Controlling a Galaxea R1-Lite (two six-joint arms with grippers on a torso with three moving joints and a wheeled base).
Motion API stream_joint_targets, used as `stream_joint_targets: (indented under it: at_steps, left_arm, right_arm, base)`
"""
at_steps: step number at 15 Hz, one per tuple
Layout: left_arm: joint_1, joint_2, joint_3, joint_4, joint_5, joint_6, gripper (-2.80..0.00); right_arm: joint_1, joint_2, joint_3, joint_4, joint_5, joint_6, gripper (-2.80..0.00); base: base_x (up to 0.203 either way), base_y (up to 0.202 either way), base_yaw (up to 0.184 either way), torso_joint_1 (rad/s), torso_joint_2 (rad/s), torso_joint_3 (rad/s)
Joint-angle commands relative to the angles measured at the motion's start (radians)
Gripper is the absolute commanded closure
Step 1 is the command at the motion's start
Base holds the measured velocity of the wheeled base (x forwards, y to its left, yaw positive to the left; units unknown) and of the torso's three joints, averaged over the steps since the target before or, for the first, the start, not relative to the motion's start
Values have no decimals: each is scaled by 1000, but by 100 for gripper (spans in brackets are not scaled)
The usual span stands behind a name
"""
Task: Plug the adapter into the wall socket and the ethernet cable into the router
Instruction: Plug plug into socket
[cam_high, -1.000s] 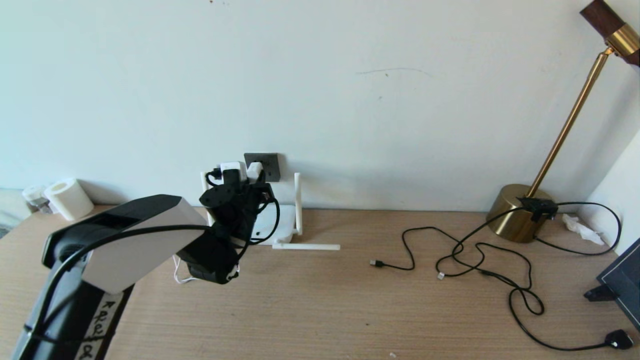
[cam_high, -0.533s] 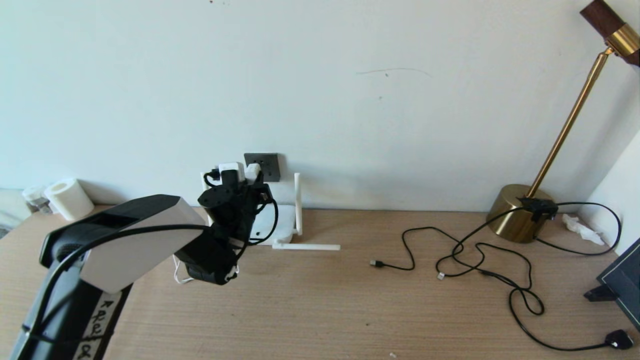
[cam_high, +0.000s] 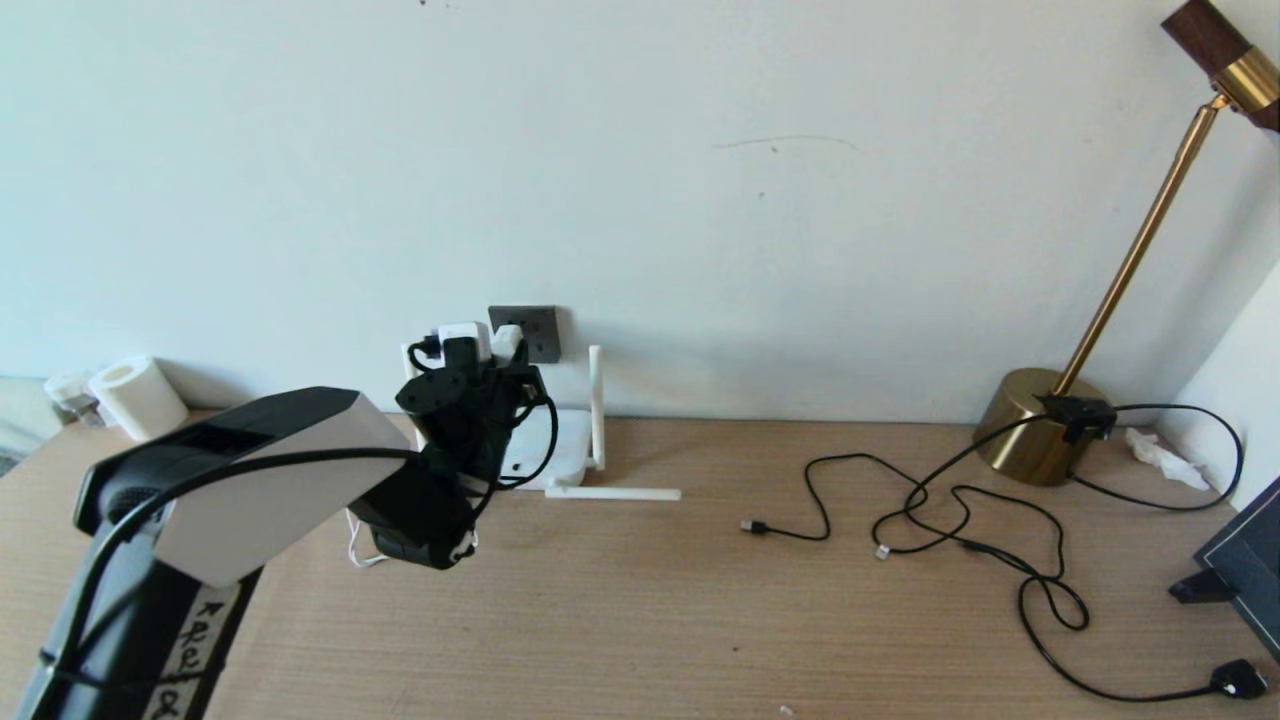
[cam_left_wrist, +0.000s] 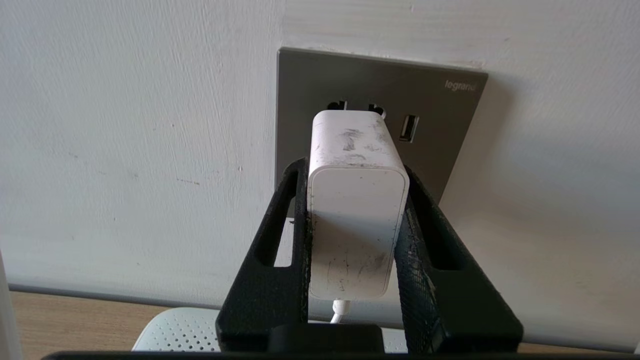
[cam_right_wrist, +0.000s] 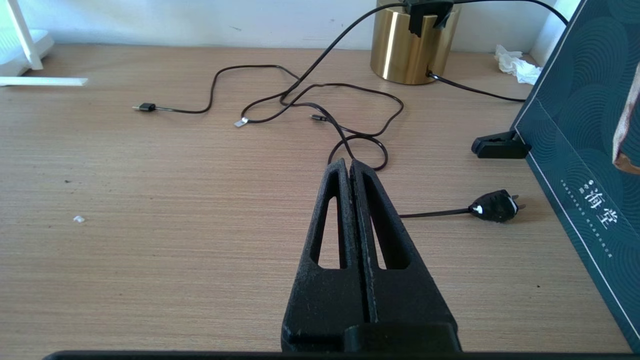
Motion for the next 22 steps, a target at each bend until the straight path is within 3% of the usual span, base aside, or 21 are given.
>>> stream_joint_targets:
  at_steps: [1,22]
  left_arm:
    - [0,-9,-2,-9,0,1,0]
    - [-20,11,-11,-9,2,0,0]
  right_arm:
    - [0,2,0,-1,0,0,0]
    - [0,2,0,-1,0,0,0]
  base:
    - [0,0,0,0,0,0]
    - [0,0,0,0,0,0]
